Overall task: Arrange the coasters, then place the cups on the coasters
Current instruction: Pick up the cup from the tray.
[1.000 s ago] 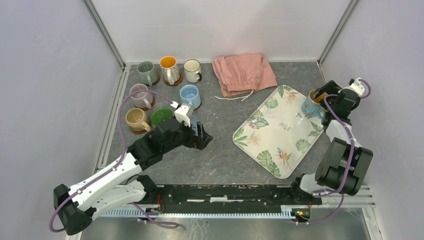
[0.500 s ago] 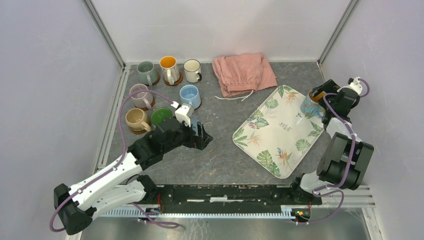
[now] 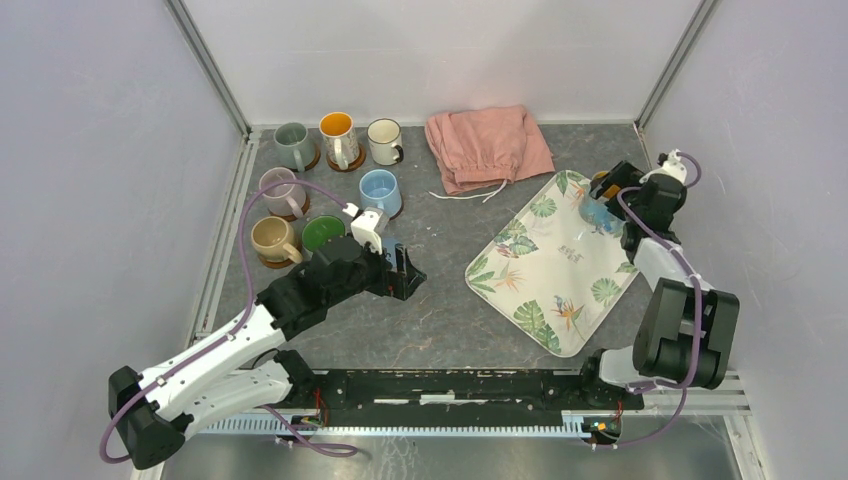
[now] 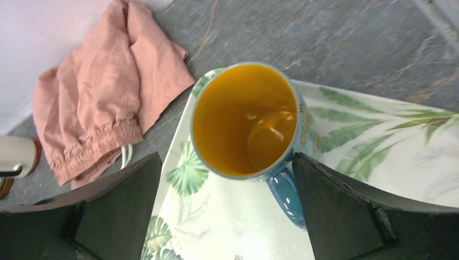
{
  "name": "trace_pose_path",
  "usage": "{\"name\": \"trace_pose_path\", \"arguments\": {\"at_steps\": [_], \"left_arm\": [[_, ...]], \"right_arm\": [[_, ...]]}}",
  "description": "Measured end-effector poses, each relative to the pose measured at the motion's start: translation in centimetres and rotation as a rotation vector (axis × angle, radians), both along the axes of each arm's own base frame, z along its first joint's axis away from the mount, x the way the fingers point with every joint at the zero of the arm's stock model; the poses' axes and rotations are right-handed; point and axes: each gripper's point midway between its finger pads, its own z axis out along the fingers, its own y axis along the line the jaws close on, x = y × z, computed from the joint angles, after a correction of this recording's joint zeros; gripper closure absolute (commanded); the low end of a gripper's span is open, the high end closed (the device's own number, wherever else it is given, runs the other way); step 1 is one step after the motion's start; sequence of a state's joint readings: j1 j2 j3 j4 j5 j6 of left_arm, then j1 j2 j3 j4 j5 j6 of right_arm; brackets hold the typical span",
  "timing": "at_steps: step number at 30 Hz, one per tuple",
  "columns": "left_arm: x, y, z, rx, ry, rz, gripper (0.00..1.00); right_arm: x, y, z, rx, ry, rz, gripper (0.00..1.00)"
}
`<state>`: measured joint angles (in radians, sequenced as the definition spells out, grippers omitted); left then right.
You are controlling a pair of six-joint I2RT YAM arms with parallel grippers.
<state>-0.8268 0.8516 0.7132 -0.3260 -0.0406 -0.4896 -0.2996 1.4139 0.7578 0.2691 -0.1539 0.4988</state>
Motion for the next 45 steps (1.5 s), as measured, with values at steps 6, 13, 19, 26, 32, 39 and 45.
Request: {"name": "trace_pose_path", "arguments": {"at_steps": [6,13,19,26,32,39,45], "left_arm": [[0.0,0.0,0.0,0.000,0.002,-0.002,0.00],[-0.2,-0.2,0.0,-0.006,0.005,-0.015,0.00],[-0.2,-0.3,0.0,-0.006,0.006,-0.017,0.00],[-0.2,-0.3,0.0,-0.007,0.006,-0.017,0.00],[-0.2,-0.3,0.0,-0.006,0.006,-0.017,0.00],[-0.2,-0.3,0.0,-0.006,0.006,-0.017,0.00],[-0.2,-0.3,-0.3,-0.003,0.009,-0.017,0.00]], "right_arm": [[-0.6,3.5,-0.3,-0.024,0.027,0.061,0.02],[-1.9,4.4,-1.5,-0.131,0.120,0.040,0.03],[-3.5,3.3,-3.2,-0.216,0.224,-0.018,0.11],[-3.9,2.6,-4.0,-0.304,0.280,-0.047,0.24],[-3.6,2.9,-5.4,-0.354,0.341,-0.027,0.31],[-3.7,2.7,-6.2,-0.405,0.379,-0.029,0.39],[-3.4,1.9,-6.2,-0.446,0.395,-0.050,0.46]]}}
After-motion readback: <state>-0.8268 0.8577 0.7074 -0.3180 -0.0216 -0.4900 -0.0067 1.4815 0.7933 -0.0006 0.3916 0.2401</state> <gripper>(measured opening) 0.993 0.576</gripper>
